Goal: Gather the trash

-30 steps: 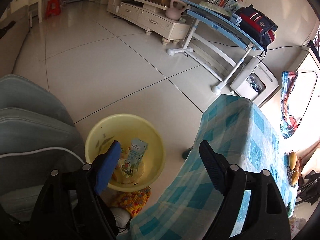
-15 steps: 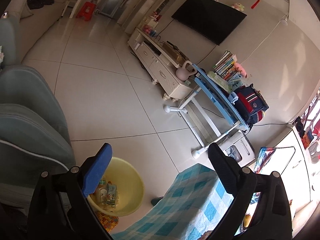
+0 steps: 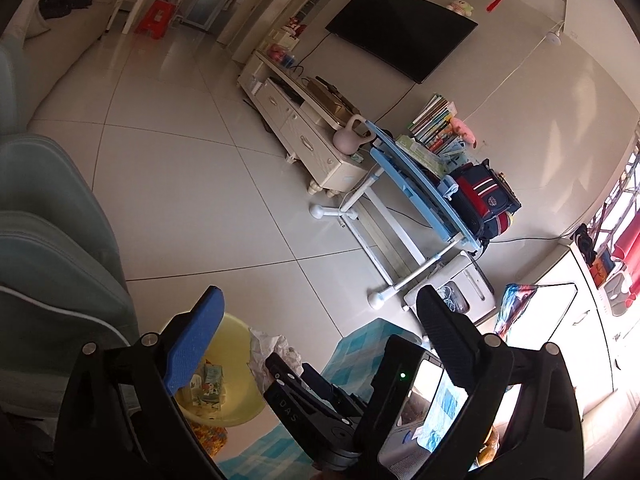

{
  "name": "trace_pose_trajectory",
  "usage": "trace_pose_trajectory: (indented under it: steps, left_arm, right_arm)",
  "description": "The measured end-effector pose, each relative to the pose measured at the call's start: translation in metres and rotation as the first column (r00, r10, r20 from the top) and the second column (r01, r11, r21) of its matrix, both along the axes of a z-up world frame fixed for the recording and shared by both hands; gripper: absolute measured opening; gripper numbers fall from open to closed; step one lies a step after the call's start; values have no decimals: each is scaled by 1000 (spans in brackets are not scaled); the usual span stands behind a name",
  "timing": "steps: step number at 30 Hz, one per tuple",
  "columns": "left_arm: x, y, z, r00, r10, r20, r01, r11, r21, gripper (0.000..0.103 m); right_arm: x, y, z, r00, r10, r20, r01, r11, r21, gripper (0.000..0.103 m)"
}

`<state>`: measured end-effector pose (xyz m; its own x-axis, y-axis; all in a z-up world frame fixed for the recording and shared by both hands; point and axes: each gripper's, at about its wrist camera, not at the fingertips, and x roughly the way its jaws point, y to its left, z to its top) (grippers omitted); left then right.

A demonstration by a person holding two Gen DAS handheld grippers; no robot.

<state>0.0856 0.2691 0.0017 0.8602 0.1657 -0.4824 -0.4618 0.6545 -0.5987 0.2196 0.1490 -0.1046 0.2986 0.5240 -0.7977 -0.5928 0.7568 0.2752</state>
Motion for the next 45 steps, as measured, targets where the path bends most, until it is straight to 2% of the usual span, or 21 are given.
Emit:
trace_pose_trajectory:
  steps: [2,4,9,14,18,21,26,29,31,34,37,39,41,44,45]
  left_arm:
    - [1,0,0,1000,-5,-2,5,1000,-4,94]
    - [2,0,0,1000,-14,-8,14,1000,-5,94]
    - [10,-7,-4,997,-54,-51,54,999,3,94]
    - [15,-18,-5,993,-91,-70,93,995,33,94]
    - [16,-27,-6,989,-124,-87,129,990,63,94]
    - [22,-36,-8,979,-167,-116,177,980,86,95]
    - [35,-69,-12,945,-269,-184,298,942,155,95]
    - [39,-93,-16,919,-325,-223,371,905,208,95]
    - [42,-107,-20,899,-357,-253,414,880,231,95]
    - [45,-125,-27,874,-387,-292,461,852,250,95]
    - [48,-140,-35,851,-409,-330,501,823,270,95]
    - [48,-150,-39,836,-423,-350,525,802,285,95]
    - [47,-157,-44,822,-438,-365,549,782,296,95]
    - [46,-168,-48,795,-470,-383,589,749,303,95]
    - [45,-171,-49,789,-477,-388,599,740,307,95]
  right_arm:
    - [4,6,-9,1000,-9,-28,8,1000,-18,51]
    - [7,9,-12,999,-18,-36,17,999,-27,51]
    - [-6,-4,2,1000,-25,-9,25,1000,2,58]
    - [-17,-30,8,999,-52,-3,52,998,21,58]
    - [-33,-64,21,995,-95,12,94,993,66,62]
    - [-49,-96,30,991,-129,42,126,990,62,63]
    - [-80,-178,46,965,-240,107,238,971,31,67]
    - [-95,-242,54,923,-360,135,363,932,4,69]
    - [-105,-289,58,875,-459,154,467,884,-20,70]
    - [-117,-355,59,778,-606,166,624,778,-81,73]
    - [-127,-409,45,677,-725,127,736,664,-133,77]
    - [-131,-433,30,632,-770,88,772,616,-153,77]
    - [-134,-449,18,611,-792,20,787,604,-131,77]
    - [-139,-462,3,603,-794,-79,791,608,-68,76]
    - [-139,-460,3,608,-789,-89,789,612,-44,72]
